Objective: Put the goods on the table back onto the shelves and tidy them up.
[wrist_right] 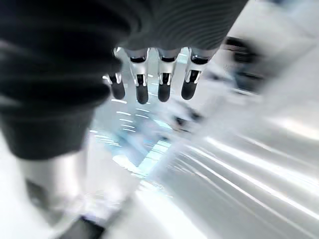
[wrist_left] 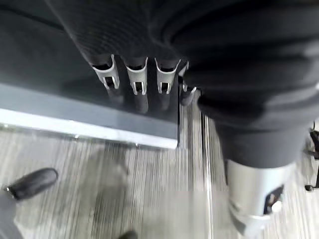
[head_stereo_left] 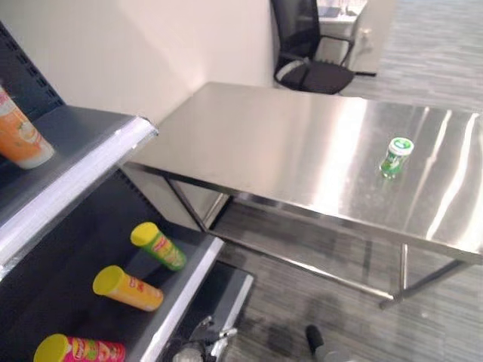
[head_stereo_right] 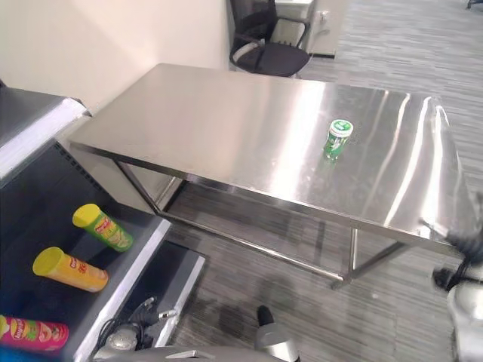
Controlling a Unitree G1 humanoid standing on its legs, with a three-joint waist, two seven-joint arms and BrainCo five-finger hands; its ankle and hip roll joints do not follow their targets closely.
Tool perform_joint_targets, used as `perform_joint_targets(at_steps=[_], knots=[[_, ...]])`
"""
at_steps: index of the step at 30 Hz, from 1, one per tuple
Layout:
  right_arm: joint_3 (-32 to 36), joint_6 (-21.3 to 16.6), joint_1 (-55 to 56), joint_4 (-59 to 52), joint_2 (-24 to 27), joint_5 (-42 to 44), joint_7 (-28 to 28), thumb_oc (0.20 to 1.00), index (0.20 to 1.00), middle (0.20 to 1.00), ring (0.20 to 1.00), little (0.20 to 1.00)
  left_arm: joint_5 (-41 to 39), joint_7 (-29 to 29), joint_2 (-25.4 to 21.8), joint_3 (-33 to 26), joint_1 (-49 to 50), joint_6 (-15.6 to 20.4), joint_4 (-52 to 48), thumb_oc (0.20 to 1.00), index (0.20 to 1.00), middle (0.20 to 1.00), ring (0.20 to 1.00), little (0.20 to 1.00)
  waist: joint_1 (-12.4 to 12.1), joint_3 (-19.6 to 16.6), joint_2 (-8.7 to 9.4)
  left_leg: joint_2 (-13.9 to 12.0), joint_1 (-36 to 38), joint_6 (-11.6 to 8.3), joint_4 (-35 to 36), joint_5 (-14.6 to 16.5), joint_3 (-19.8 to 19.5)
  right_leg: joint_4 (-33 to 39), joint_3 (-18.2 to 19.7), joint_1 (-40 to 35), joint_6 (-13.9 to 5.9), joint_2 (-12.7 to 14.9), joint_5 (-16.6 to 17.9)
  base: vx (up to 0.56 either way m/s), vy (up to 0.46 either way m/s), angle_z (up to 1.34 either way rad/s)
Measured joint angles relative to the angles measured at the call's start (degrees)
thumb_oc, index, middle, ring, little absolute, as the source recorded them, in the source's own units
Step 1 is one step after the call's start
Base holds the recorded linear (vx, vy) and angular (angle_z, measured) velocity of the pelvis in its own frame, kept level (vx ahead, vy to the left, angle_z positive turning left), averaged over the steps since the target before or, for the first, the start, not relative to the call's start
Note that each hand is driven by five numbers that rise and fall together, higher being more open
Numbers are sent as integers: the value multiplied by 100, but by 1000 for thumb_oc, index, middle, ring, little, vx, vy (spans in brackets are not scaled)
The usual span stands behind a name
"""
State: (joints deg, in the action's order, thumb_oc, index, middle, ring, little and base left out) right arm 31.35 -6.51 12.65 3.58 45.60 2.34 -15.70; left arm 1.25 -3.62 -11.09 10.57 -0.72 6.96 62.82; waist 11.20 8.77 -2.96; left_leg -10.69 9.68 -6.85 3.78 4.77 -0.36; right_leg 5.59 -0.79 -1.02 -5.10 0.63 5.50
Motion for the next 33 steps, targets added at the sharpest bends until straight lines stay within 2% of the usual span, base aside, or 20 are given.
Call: perform_joint_targets(at_steps=[2,4,8,11,12,15,17,20,21,22,24,27,28,33], knots=[[129,-41,26,-237,330,43,147,1000,1000,1000,1000,1000,-15,6,-32,-58,1,2,-1,1000,1000,1000,1000,1000,-24,15,2,-85,-108,-37,-26,4,-176,33,-197,-27,44,-48,-60,50,-155,40],[220,-188,-77,-493,426,50,294,1000,1000,1000,1000,1000,-19,20,-76,-166,84,1,0,1000,1000,1000,1000,1000,-84,15,-5,-132,-107,-138,-11,-62,-208,32,-306,-45,91,-97,-91,44,-142,35],[194,-360,-261,-493,526,112,477,1000,1000,1000,1000,1000,-31,60,-118,-198,261,-3,60,1000,1000,1000,1000,1000,-199,35,-53,-184,-144,-162,-70,-76,-252,32,-414,-104,120,-141,-124,32,-129,14],[167,-351,-252,-419,534,216,537,1000,1000,1000,1000,1000,-53,90,-145,-195,305,-6,99,1000,1000,1000,1000,1000,-224,74,-24,-210,-150,-205,-87,-92,-357,31,-522,-163,163,-144,-168,29,-119,17],[72,-356,-329,-307,596,222,551,1000,1000,1000,1000,1000,-54,110,-150,-197,320,-4,97,1000,1000,1000,1000,1000,-243,74,-72,-220,-169,-217,-93,-88,-357,29,-532,-172,169,-165,-172,49,-182,7],[-344,-277,-365,139,1075,222,697,1000,1000,1000,1000,1000,-57,154,-179,-198,317,-8,99,1000,1000,1000,1000,1000,-240,166,-95,-267,-171,-300,-144,-27,-384,29,-546,-226,173,-224,-174,-1,-115,6],[-487,-115,-333,418,1276,206,761,1000,1000,1000,1000,1000,-110,157,-272,-199,278,-13,31,1000,1000,1000,1000,1000,-289,245,-78,-273,-405,-328,-448,-6,-531,18,-628,-229,179,-257,-177,-26,-101,26],[-485,7,-335,449,1267,199,772,1000,1000,1000,1000,1000,-114,160,-296,-207,180,-18,-23,1000,1000,1000,1000,1000,-337,441,5,-195,-642,-335,-838,-83,-454,33,-715,-238,224,-171,-148,-25,-38,31],[-480,68,-336,586,1269,199,789,1000,1000,1000,1000,1000,-115,164,-291,-182,97,-21,-33,1000,1000,1000,1000,1000,-343,508,88,-84,-776,-227,-988,-213,-256,36,-809,-236,234,-42,-142,13,1,39],[-480,126,-338,641,1269,198,815,1000,1000,1000,1000,1000,-115,171,-280,-178,106,-28,-41,1000,1000,1000,1000,1000,-349,519,99,-38,-808,-183,-945,-287,-130,34,-830,-233,234,4,-142,28,14,42],[-495,172,-375,774,1268,147,849,1000,1000,1000,1000,1000,-115,177,-270,-104,100,-62,-60,1000,1000,1000,1000,1000,-359,534,81,97,-848,-145,-754,-196,117,34,-886,-190,238,85,-139,64,42,24],[-794,264,-699,1031,1255,-19,862,1000,1000,1000,1000,1000,-114,197,-274,42,73,-94,-63,1000,1000,1000,1000,1000,-389,542,97,377,-877,-80,-441,-206,-27,-14,-791,26,200,235,-125,90,65,-8],[-900,284,-760,1203,1249,-38,862,1000,1000,1000,1000,1000,-114,202,-288,40,88,-94,-72,1000,1000,1000,1000,1000,-372,540,94,449,-829,34,-313,-285,-9,8,-791,-6,135,317,-84,124,75,15],[-1155,389,-1122,1548,1205,-246,845,1000,1000,1000,1000,1000,-113,208,-351,40,335,-103,-129,1000,1000,1000,1000,1000,-376,505,89,629,-578,269,26,-448,155,30,-665,-41,15,501,-13,112,68,-8]])
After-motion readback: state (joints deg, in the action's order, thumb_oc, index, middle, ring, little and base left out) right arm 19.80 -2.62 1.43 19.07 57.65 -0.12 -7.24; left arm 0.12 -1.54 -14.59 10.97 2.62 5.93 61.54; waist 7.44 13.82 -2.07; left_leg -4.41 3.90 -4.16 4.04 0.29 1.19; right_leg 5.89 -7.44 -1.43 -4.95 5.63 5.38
